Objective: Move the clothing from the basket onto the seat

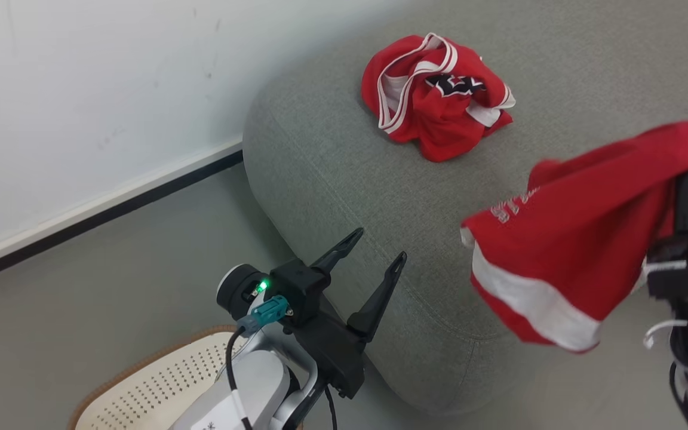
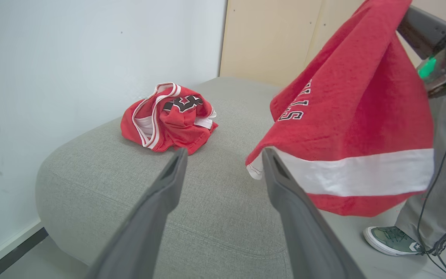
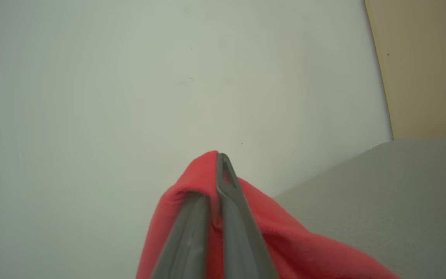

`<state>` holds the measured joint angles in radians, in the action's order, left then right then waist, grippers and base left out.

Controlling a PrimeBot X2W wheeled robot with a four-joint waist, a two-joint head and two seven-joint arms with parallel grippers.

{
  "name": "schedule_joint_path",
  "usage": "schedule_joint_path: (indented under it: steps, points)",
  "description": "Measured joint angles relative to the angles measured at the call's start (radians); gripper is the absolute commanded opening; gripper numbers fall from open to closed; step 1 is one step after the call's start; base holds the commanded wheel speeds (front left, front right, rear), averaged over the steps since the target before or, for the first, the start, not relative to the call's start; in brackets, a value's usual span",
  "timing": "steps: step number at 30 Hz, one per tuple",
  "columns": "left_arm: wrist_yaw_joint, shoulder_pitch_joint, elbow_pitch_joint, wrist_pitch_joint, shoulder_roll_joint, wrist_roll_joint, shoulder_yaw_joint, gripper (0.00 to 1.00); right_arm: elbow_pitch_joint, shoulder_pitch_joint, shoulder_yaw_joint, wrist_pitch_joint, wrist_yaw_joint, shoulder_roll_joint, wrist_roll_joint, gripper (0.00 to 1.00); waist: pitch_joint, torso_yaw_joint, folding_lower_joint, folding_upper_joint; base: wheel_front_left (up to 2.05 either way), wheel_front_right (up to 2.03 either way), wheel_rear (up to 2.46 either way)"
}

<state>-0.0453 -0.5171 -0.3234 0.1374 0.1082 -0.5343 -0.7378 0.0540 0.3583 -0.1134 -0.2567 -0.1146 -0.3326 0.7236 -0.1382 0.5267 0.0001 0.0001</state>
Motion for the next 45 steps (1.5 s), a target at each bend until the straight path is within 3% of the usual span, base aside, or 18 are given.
schedule_joint_path:
  steps: [9, 14, 25, 35, 45]
  points:
    - [-0.006, -0.034, 0.007, -0.023, -0.007, 0.010, -0.012, 1.00, 0.160, 0.205, 0.013, 0.004, -0.006, -0.060, 0.070, 0.00, -0.051, -0.025, 0.0000, 0.0000, 0.00, 0.00, 0.00]
    - [0.002, -0.066, 0.021, -0.043, -0.007, 0.032, -0.015, 1.00, 0.283, 0.378, -0.007, 0.043, -0.009, -0.125, 0.088, 0.00, -0.100, -0.050, 0.0001, 0.0000, 0.00, 0.00, 0.00]
    - [0.011, -0.141, 0.052, -0.077, -0.014, 0.053, -0.022, 1.00, 0.545, 0.608, -0.026, 0.096, -0.009, -0.239, 0.105, 0.00, -0.227, -0.138, 0.0002, 0.0001, 0.00, 0.00, 0.00]
    - [0.028, -0.200, 0.082, -0.092, -0.015, 0.070, -0.017, 1.00, 0.708, 0.729, -0.080, 0.106, -0.009, -0.245, 0.027, 0.00, -0.353, -0.247, 0.0001, 0.0001, 0.00, 0.00, 0.00]
    - [0.027, -0.244, 0.063, -0.073, -0.007, 0.086, 0.014, 1.00, 0.885, 0.776, -0.205, 0.153, -0.009, -0.211, -0.078, 0.00, -0.459, -0.360, 0.0001, 0.0002, 0.00, 0.00, 0.00]
